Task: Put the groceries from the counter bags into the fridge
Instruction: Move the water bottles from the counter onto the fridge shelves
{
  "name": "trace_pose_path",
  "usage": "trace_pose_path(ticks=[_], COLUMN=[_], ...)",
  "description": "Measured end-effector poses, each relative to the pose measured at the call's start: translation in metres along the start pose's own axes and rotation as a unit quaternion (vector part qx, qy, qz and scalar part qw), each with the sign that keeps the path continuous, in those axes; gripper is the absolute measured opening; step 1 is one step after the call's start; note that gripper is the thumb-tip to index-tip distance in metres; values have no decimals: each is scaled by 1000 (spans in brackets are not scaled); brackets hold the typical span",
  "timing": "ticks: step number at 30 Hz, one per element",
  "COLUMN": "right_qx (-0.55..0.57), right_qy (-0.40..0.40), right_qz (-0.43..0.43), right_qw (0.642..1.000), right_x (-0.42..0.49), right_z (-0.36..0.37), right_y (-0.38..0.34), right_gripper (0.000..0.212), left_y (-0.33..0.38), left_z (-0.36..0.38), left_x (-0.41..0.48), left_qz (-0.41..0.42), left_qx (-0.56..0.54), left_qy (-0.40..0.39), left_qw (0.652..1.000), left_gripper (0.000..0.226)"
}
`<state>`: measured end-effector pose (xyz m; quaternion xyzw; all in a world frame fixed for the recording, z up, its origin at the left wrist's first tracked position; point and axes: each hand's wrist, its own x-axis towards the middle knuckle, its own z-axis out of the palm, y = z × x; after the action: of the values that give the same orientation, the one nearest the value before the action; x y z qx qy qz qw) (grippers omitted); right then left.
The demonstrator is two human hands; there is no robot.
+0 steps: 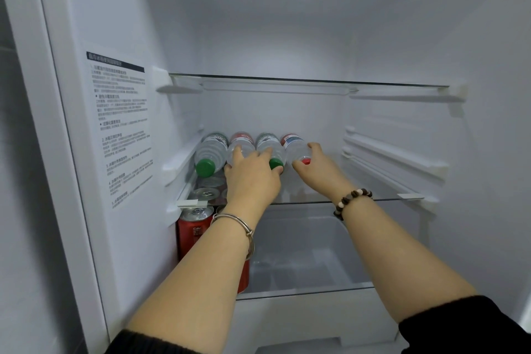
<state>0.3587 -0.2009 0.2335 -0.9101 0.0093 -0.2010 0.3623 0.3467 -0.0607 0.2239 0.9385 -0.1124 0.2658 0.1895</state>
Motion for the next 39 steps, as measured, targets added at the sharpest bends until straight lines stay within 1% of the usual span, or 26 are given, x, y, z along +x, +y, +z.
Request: trace_pose_path(ticks=[2,7,12,17,19,21,24,26,28,33,35,39], right_qx=[-8,-51,-63,-127,-148,-137,-125,-135,-149,-188,-194,-196], right_qy=[3,11,39,69,90,125,199,228,235,205,194,165], right_qz=[-3,-15,0,1,-8,-13,-34,-31,-8,97,142,218], right_qw=[1000,999,997,990,985,983,972,964,960,956,951,942], right_x=[-2,-14,-30,-58,-74,-95,-136,-163,-190,-255,-286,-356], right_z=[-1,-3,-3,-4,-5,-5,4,12,18,22,23,25], right_y=[-1,-4,-5,-2,3,13,38,59,81,125,141,175], right_gripper=[60,59,54,43,44,51,56,55,55,57,58,56], left_y=[0,0,1,0,0,2,11,17,23,44,54,71], left_z=[1,1,0,1,6,17,42,61,79,115,129,157], left_x=[-1,-5,-9,-18,-29,-46,-81,-107,-133,-191,-217,-279], left_qz=[3,38,80,150,191,234,266,280,290,309,312,332], left_qx=[12,41,50,50,66,65,3,-31,-58,-105,-133,-199], left_qy=[16,93,123,147,155,155,156,145,121,34,3,-91], left_qw=[1000,994,988,976,967,958,951,948,948,945,941,917], left_gripper=[45,35,32,31,37,41,43,44,44,47,45,47])
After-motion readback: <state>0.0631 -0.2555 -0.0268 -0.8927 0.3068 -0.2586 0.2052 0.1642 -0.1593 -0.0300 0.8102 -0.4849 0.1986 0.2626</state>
